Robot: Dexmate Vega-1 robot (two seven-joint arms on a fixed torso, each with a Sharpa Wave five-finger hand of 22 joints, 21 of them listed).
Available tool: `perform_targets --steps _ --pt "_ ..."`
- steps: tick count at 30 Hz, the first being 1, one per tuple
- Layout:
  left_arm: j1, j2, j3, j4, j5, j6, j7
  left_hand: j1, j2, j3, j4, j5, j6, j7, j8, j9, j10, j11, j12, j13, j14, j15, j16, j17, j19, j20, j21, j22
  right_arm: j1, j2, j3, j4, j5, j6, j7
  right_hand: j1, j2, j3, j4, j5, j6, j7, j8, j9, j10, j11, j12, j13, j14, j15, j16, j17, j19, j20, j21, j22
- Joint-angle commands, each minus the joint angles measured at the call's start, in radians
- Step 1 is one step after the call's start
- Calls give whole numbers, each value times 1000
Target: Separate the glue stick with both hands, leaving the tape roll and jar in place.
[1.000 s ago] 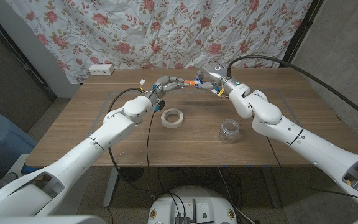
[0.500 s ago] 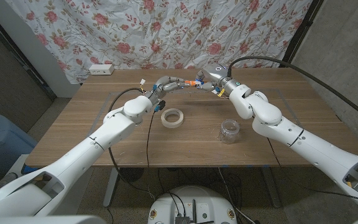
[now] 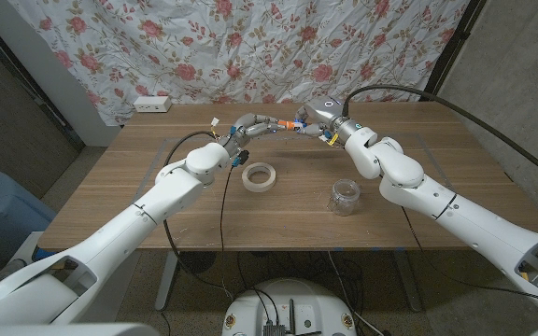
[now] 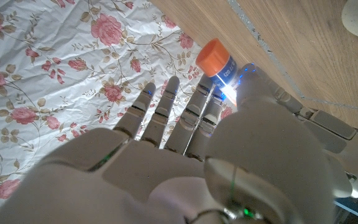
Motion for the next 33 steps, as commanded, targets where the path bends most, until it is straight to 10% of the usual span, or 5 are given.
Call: perform_targets --steps 1,33 --pt "-5 1 0 2 -3 6 -2 2 10 -3 2 6 64 24 5 8 41 -28 -2 2 10 -37 -1 3 -2 -2 -3 2 11 2 -6 20 8 4 -6 17 15 -2 0 5 43 -29 4 7 10 -3 3 4 6 -125 6 3 1 -4 -2 3" --pt "4 13 -9 -33 -4 49 29 -3 12 -14 1 5 66 25 -2 9 44 -27 -9 3 8 -35 -3 3 -2 -6 -2 2 11 -7 -12 35 1 17 -46 18 15 -2 0 5 50 -29 2 7 11 -3 2 4 13 -124 7 6 5 -8 -1 3"
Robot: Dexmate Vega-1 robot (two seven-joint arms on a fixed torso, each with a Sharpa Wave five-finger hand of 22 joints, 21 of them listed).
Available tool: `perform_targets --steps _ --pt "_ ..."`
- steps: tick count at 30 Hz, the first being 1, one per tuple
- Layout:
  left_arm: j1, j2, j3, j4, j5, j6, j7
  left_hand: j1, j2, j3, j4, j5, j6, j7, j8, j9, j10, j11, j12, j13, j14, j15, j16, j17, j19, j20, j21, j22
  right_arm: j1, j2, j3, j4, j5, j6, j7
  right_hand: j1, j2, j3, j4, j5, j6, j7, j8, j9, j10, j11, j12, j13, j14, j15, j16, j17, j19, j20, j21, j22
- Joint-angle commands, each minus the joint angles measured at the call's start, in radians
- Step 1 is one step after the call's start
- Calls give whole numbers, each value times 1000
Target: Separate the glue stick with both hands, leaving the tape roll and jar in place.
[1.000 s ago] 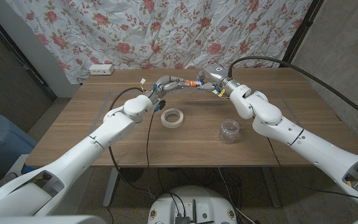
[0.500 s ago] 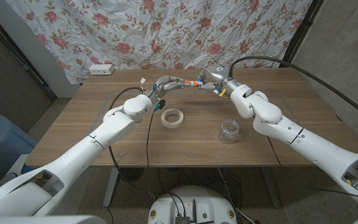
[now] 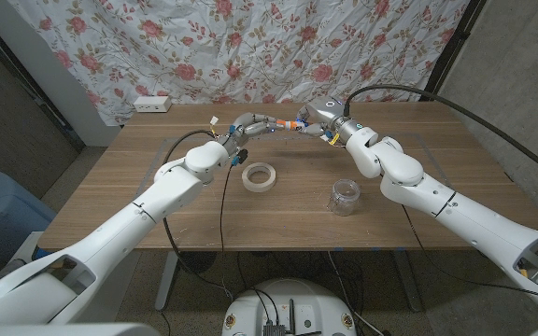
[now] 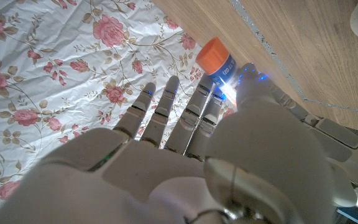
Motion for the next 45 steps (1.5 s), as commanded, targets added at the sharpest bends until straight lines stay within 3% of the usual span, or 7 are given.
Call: perform_targets --steps 1,45 --pt "8 8 -6 -21 -2 16 13 -2 7 -5 2 4 67 25 4 9 40 -31 -1 2 8 -36 -3 3 2 -3 -2 2 -5 -5 1 0 -8 1 -16 18 15 -2 0 6 50 -29 4 3 8 0 5 4 9 -128 7 6 5 -7 -1 3" --pt "36 72 -39 -100 -8 81 34 -6 7 -17 0 4 62 23 -1 10 37 -35 -7 3 6 -29 -4 3 -2 -2 -3 2 -11 -29 25 27 26 34 -65 17 16 -2 2 6 49 -30 -2 3 1 0 3 4 10 -129 8 11 6 -8 -1 3"
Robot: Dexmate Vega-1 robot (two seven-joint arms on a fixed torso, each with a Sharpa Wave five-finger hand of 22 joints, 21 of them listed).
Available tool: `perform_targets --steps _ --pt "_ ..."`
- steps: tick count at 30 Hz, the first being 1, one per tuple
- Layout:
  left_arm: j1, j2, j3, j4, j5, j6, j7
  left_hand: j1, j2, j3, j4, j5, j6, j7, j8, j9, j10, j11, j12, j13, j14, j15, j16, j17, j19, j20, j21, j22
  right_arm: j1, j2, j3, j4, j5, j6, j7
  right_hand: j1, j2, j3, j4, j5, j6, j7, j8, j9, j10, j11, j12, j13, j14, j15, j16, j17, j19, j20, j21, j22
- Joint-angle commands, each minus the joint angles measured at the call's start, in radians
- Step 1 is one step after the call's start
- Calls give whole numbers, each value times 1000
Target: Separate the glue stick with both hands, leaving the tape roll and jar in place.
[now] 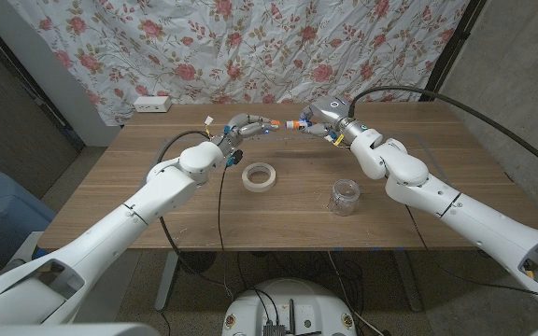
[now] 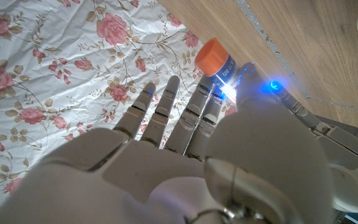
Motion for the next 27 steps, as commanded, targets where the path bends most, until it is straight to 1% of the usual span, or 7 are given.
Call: perform_targets --steps 1,3,6,16,21,23,27 --pt "5 29 -12 -32 4 23 4 -3 6 -4 -2 5 61 25 3 4 26 -33 -6 4 6 -29 -4 3 -2 -2 -3 2 -1 -10 8 7 6 0 -6 17 17 -2 2 6 41 -37 7 3 0 2 3 4 7 -125 8 2 7 -9 -1 3" --pt "1 39 -11 -44 14 44 9 -4 6 -4 -2 5 60 24 3 4 25 -31 -7 4 6 -28 -4 3 -3 -2 -3 2 0 -14 8 7 7 1 -1 17 16 -3 2 5 42 -37 6 3 0 1 3 4 7 -125 8 2 8 -8 -1 3" --pt "-6 52 -8 -47 28 45 2 -4 5 -6 -2 5 57 25 2 4 20 -34 -9 4 5 -26 -4 3 -12 -5 -6 2 0 -18 9 6 8 -1 8 17 16 -3 2 5 42 -37 6 4 -1 2 3 4 6 -125 8 3 9 -9 0 3" --pt "-68 105 32 -76 119 130 -31 -6 7 -8 -1 6 54 25 1 5 13 -33 -11 4 2 -22 -5 2 -17 -7 -7 2 2 -24 12 14 18 -8 27 13 17 -2 4 6 42 -36 4 4 -2 2 3 4 8 -124 4 1 10 -8 0 3" --pt "-96 116 51 -85 158 179 -43 -7 7 -9 -1 6 49 21 -1 5 13 -34 -10 4 1 -23 -5 2 -16 -7 -6 2 6 -26 10 20 22 -10 36 13 18 -1 4 6 41 -36 4 4 -3 2 2 4 9 -125 4 2 11 -9 0 3" --pt "-106 119 59 -85 174 185 -49 -7 7 -9 -1 6 49 22 0 5 9 -38 -12 5 0 -22 -5 2 -16 -7 -6 2 8 -27 9 24 23 -11 41 13 17 -1 4 6 41 -37 4 4 -4 2 2 4 9 -125 4 2 11 -9 0 3" --pt "-120 121 68 -87 198 210 -55 -7 8 -10 -2 6 48 22 0 5 9 -35 -11 5 -1 -24 -5 2 -17 -7 -6 2 12 -30 7 33 27 -9 48 12 18 -1 4 6 41 -36 3 4 -5 2 2 4 10 -124 3 2 11 -9 0 3"
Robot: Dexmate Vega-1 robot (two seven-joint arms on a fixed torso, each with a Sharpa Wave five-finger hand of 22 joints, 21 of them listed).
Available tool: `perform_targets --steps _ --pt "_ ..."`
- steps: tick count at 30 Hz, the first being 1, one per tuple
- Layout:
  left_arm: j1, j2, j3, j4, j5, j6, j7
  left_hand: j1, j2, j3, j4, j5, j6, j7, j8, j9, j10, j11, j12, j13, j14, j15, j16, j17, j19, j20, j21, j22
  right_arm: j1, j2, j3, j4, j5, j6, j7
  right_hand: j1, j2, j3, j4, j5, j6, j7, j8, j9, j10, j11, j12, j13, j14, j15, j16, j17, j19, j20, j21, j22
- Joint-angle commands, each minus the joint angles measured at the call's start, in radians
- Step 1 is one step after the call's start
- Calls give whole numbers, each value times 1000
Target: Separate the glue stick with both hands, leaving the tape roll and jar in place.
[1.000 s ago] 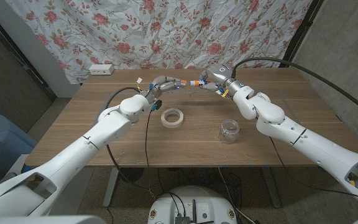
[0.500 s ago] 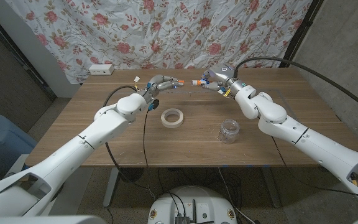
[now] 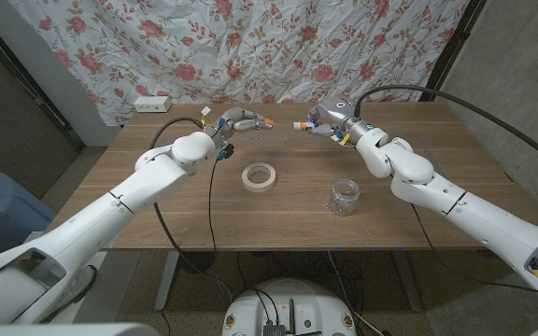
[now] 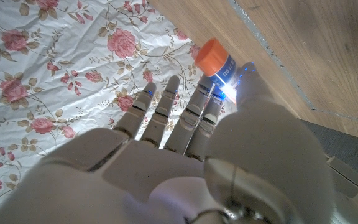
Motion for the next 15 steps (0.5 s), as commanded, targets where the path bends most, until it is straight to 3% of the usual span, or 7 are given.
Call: perform_targets --steps 1,15 --pt "-59 31 43 -17 94 85 -30 -3 9 -3 -1 7 48 23 4 0 14 -31 1 5 -1 -25 -1 2 -4 -2 1 2 10 -9 -3 20 12 -1 23 12 17 -1 4 5 41 -36 1 4 -5 1 2 5 10 -124 4 3 6 -4 0 3" --pt "-124 50 92 -22 202 163 -79 -4 10 -5 -1 7 49 21 6 1 17 -32 3 5 -4 -24 -1 2 -4 -6 2 2 35 -21 -13 62 31 30 53 10 18 -1 4 5 40 -36 -1 4 -9 2 1 5 10 -125 1 3 6 -3 -1 3"
